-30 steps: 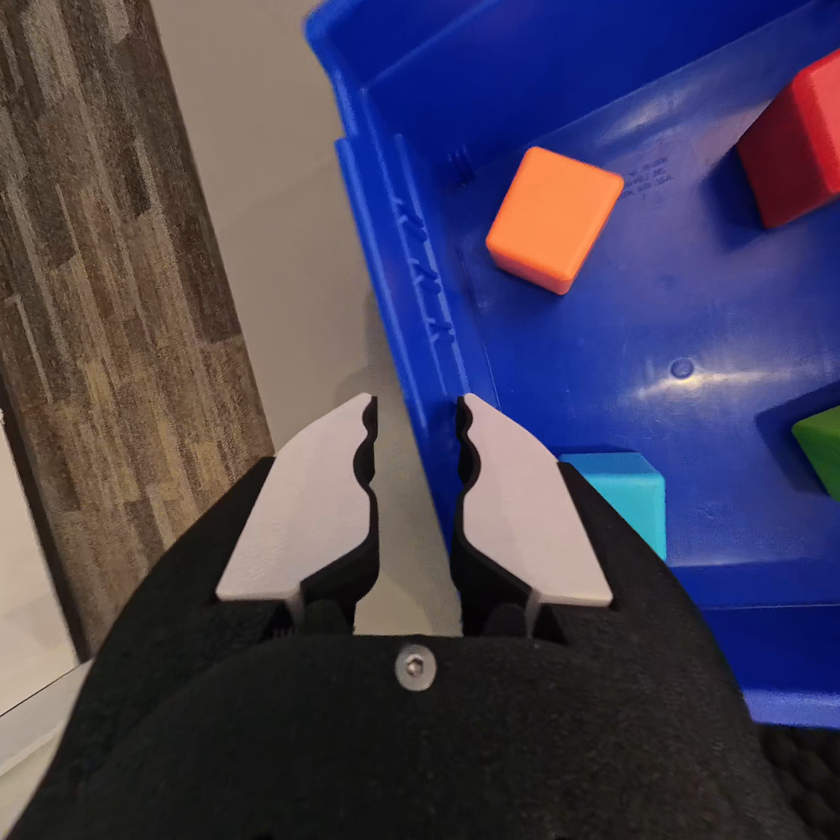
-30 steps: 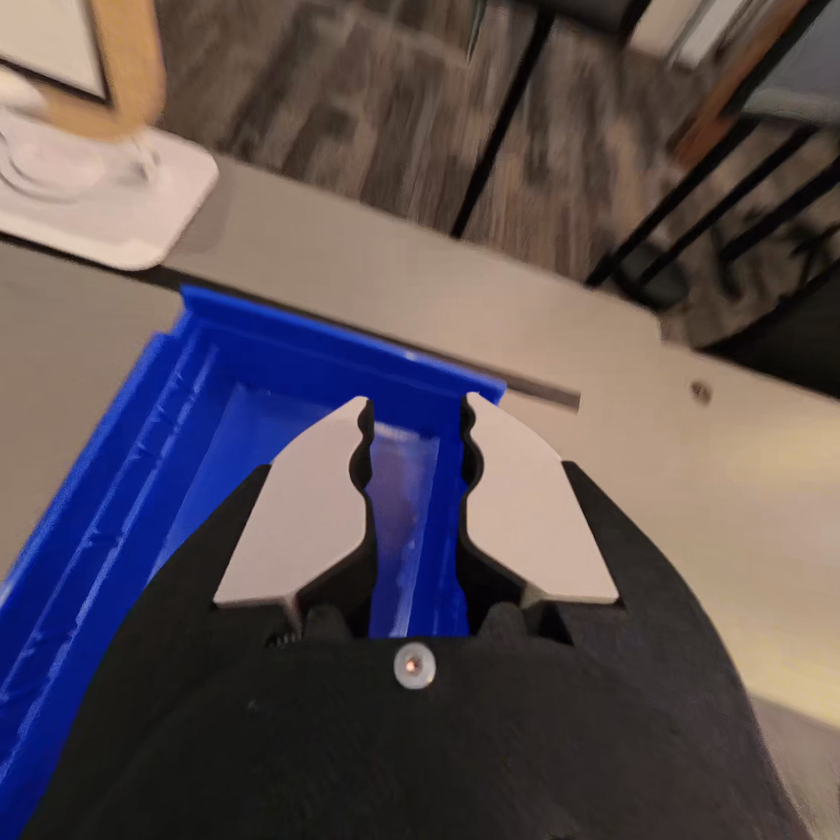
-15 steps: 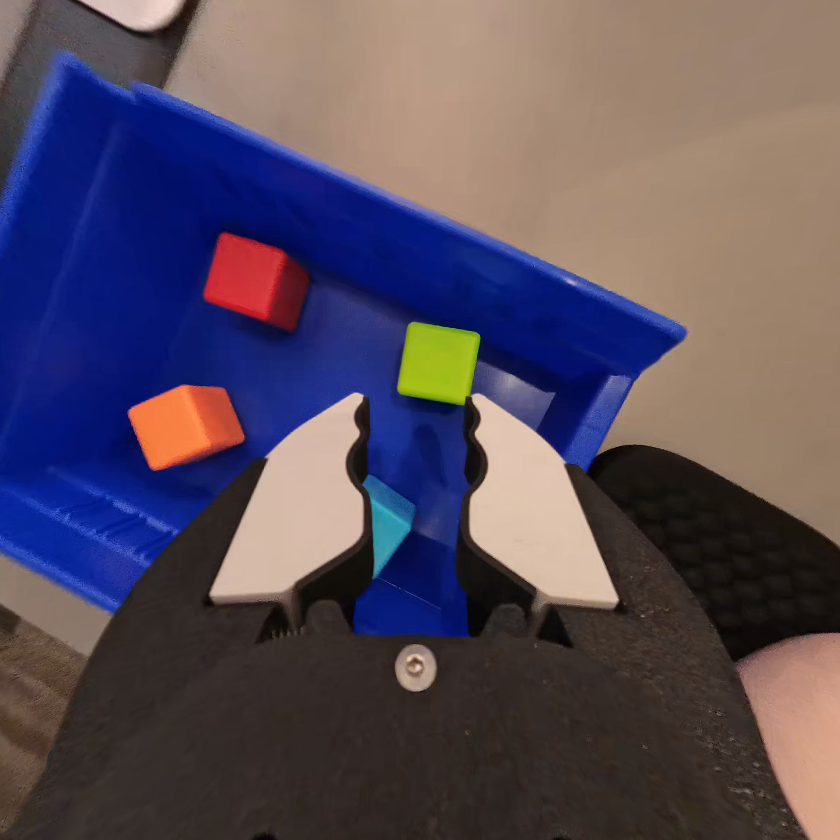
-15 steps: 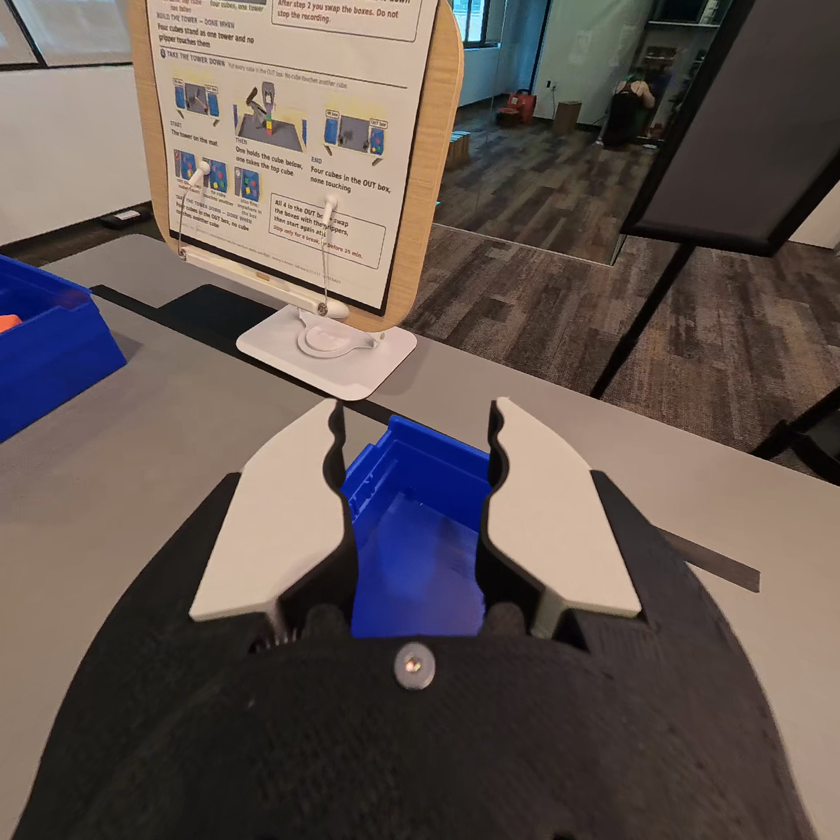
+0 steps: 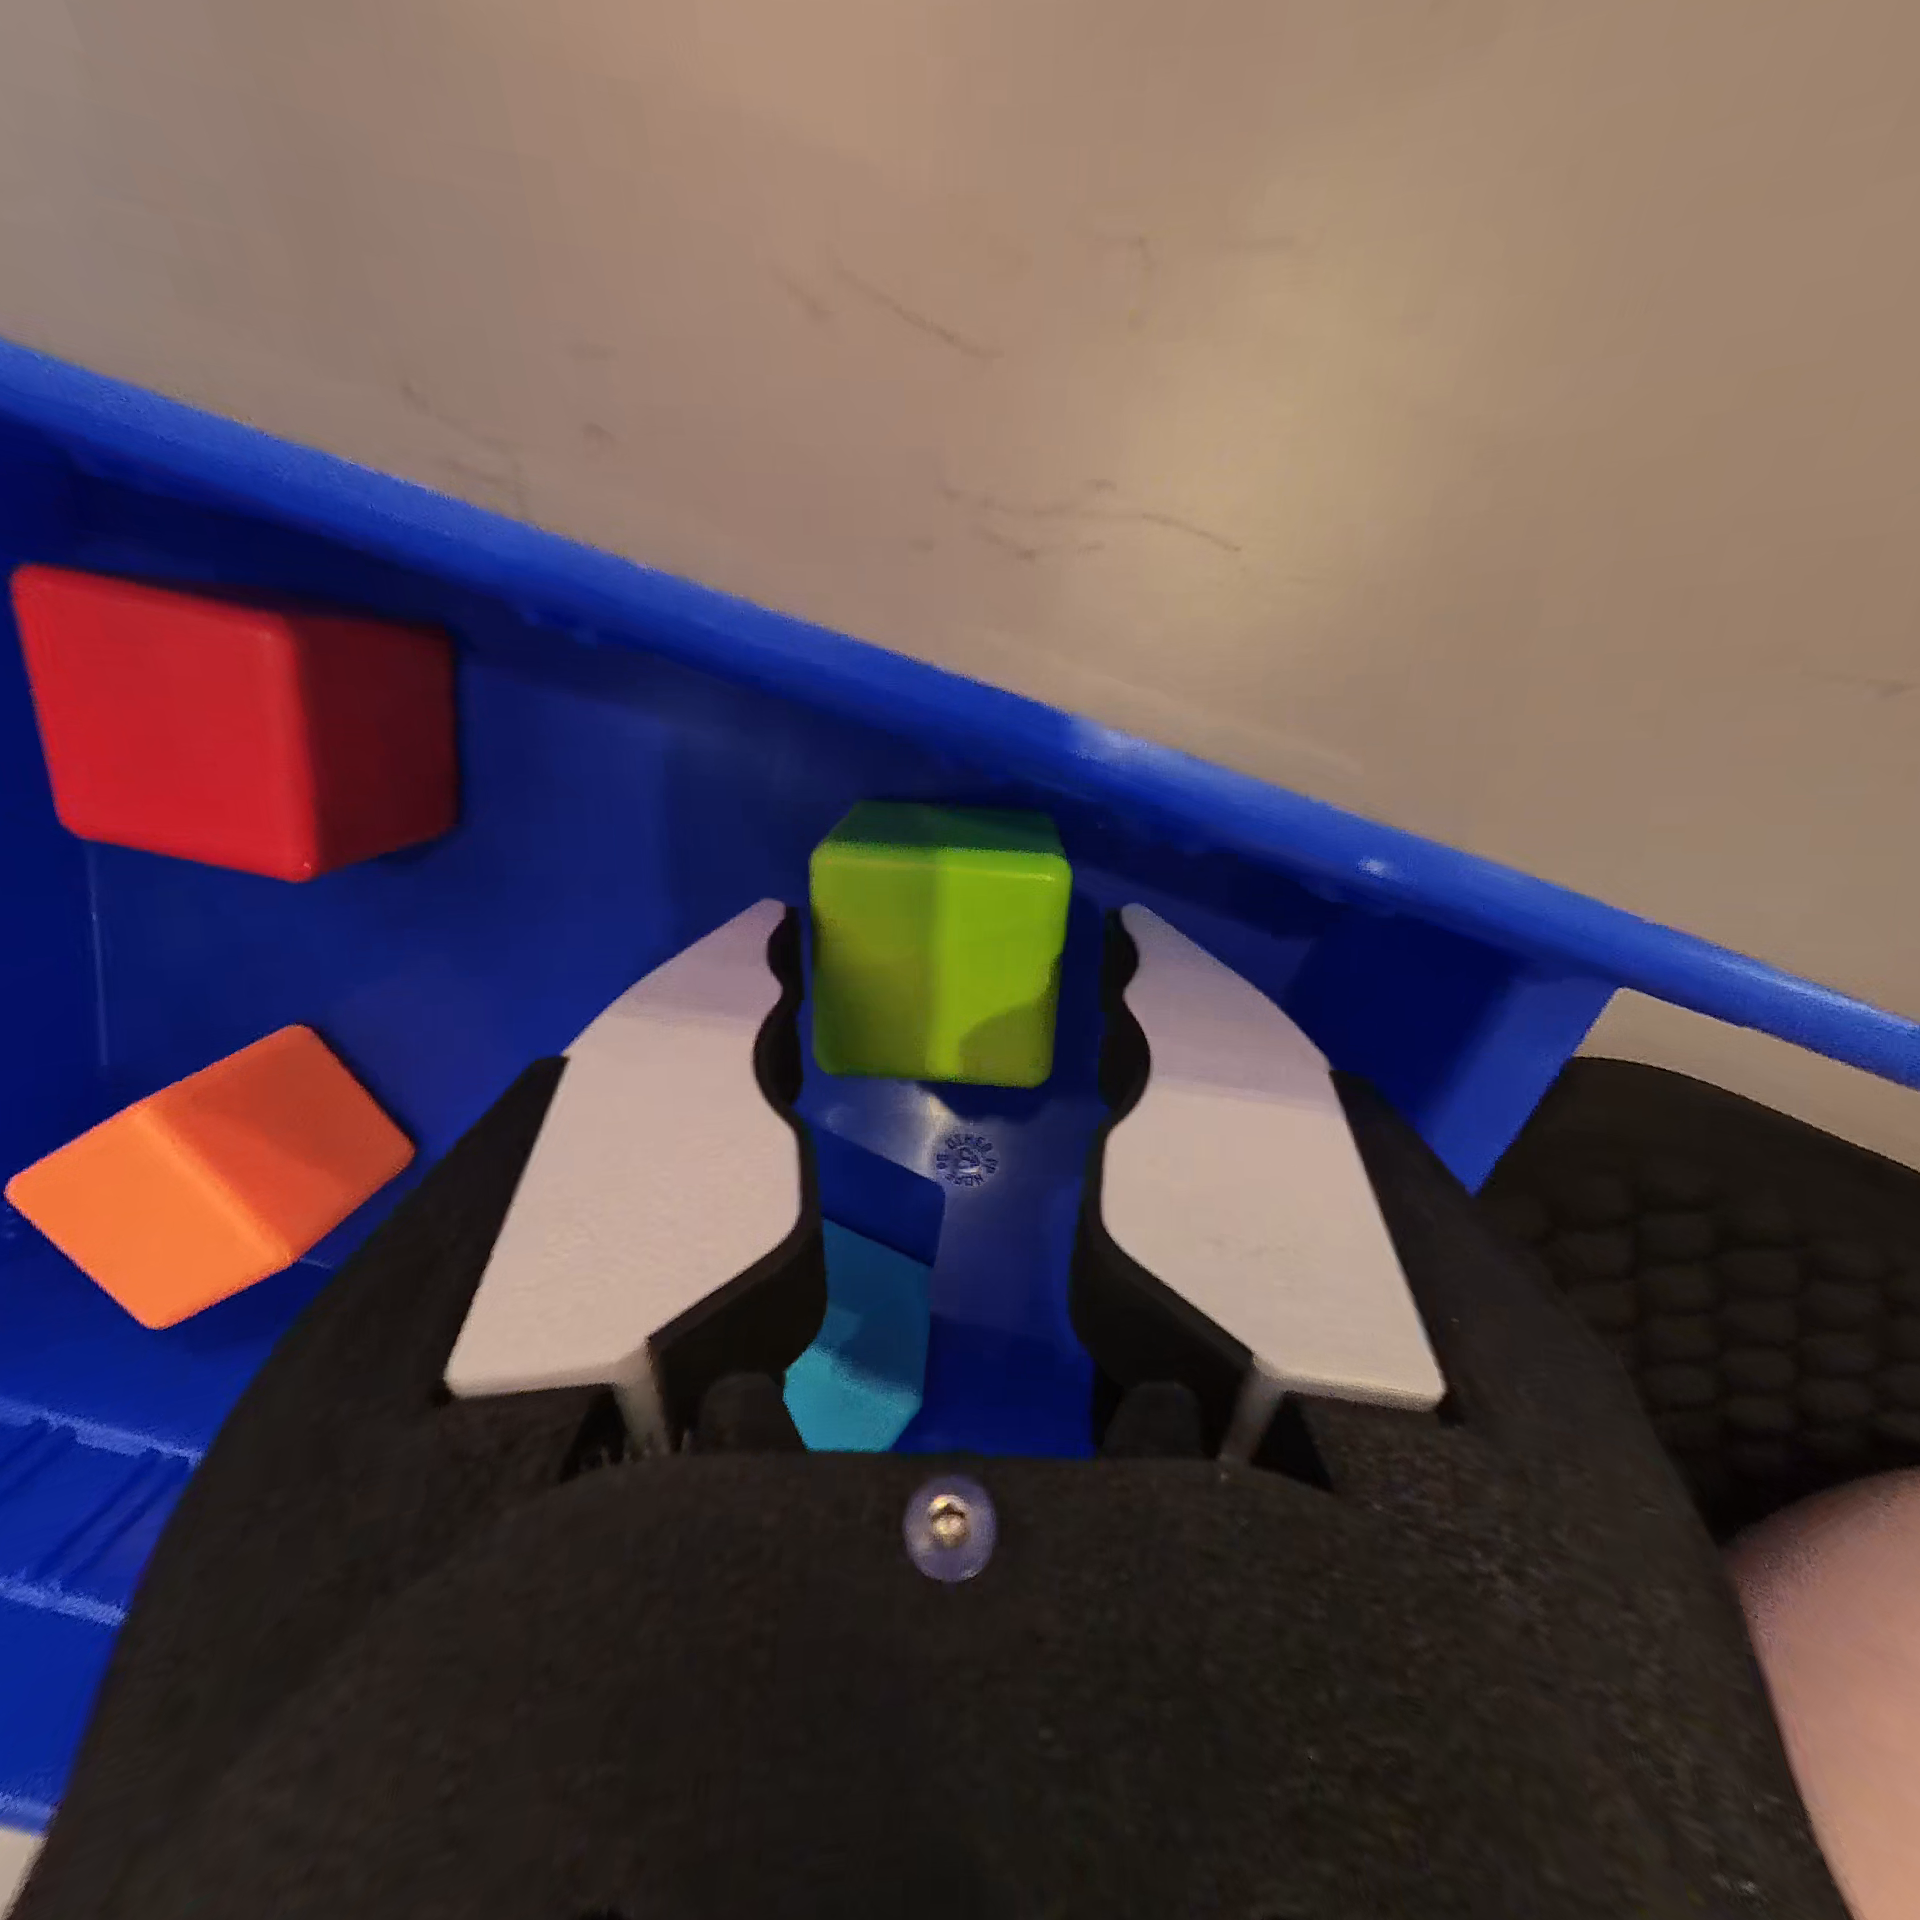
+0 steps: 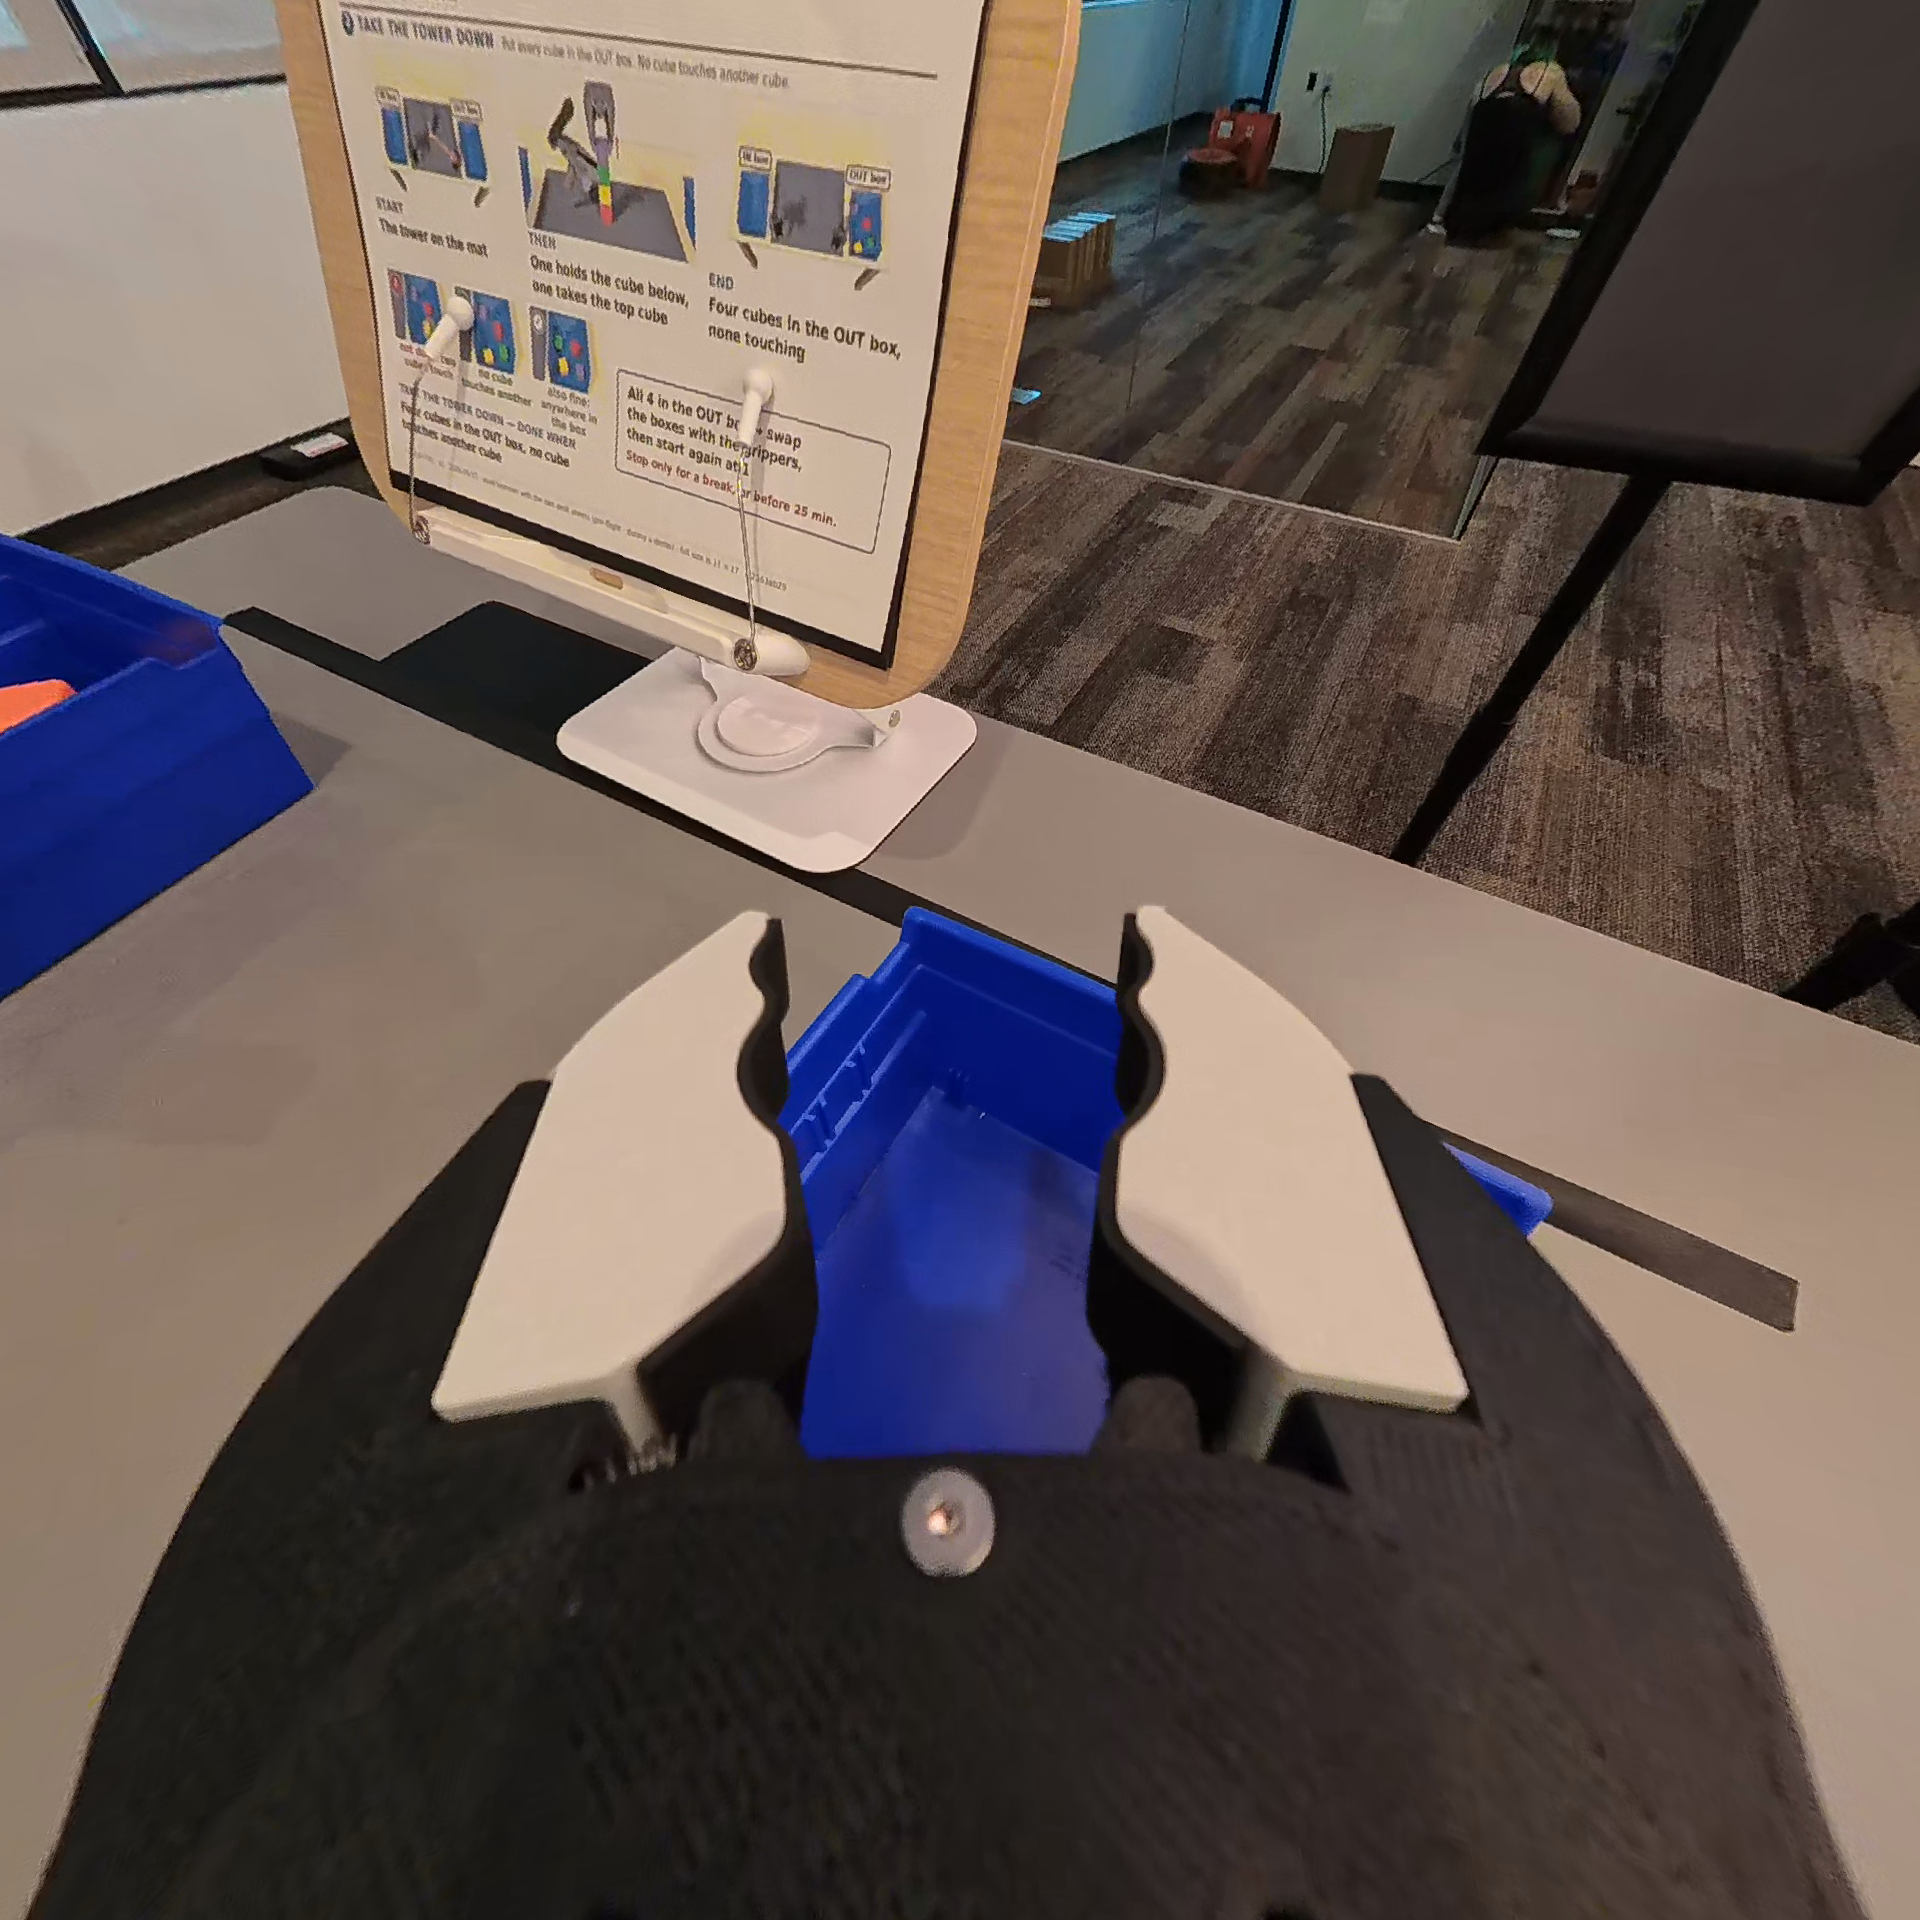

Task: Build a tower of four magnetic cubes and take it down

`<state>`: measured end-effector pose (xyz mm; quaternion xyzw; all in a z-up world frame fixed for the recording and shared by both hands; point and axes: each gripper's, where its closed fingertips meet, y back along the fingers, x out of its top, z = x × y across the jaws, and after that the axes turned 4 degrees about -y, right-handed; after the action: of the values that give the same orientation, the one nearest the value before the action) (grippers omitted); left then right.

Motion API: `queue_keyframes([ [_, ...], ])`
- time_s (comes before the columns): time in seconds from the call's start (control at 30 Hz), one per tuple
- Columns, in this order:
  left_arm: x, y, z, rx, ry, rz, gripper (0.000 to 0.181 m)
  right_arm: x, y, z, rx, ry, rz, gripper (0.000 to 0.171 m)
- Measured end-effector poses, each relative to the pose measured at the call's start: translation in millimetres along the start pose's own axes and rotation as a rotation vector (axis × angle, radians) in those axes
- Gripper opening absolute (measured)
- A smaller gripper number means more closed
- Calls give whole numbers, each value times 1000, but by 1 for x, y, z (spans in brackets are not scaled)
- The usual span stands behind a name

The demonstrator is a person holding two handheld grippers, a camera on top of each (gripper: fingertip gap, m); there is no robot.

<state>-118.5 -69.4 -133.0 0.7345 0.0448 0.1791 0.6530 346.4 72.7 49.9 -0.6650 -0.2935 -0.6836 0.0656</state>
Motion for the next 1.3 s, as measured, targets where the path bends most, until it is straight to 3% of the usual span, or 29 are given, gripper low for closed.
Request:
queue_keyframes([
  [0.03,-2,-1,-2,7,-2,-4,47,-1,0,0,0,2,-4,62],
  [0.2,-12,10,-1,22,-16,-12,47,0,1,0,6,-4,3,62],
  [0.33,1,63,-11,180,5,139,47,3,6,3,11,-27,21,62],
  [0.43,34,123,-8,382,-57,335,47,5,9,4,15,-36,28,62],
  [0.53,88,155,24,402,-170,485,46,8,11,5,17,-38,41,62],
  [0.7,169,112,51,310,-394,336,46,5,8,2,42,-48,22,62],
  [0.87,224,37,55,91,-404,273,46,4,7,0,65,-46,12,62],
  [1.03,233,-17,43,11,-353,169,46,2,9,1,83,-64,17,63],
  [1.3,234,-47,41,-32,-372,143,46,-1,9,3,112,-97,14,63],
])
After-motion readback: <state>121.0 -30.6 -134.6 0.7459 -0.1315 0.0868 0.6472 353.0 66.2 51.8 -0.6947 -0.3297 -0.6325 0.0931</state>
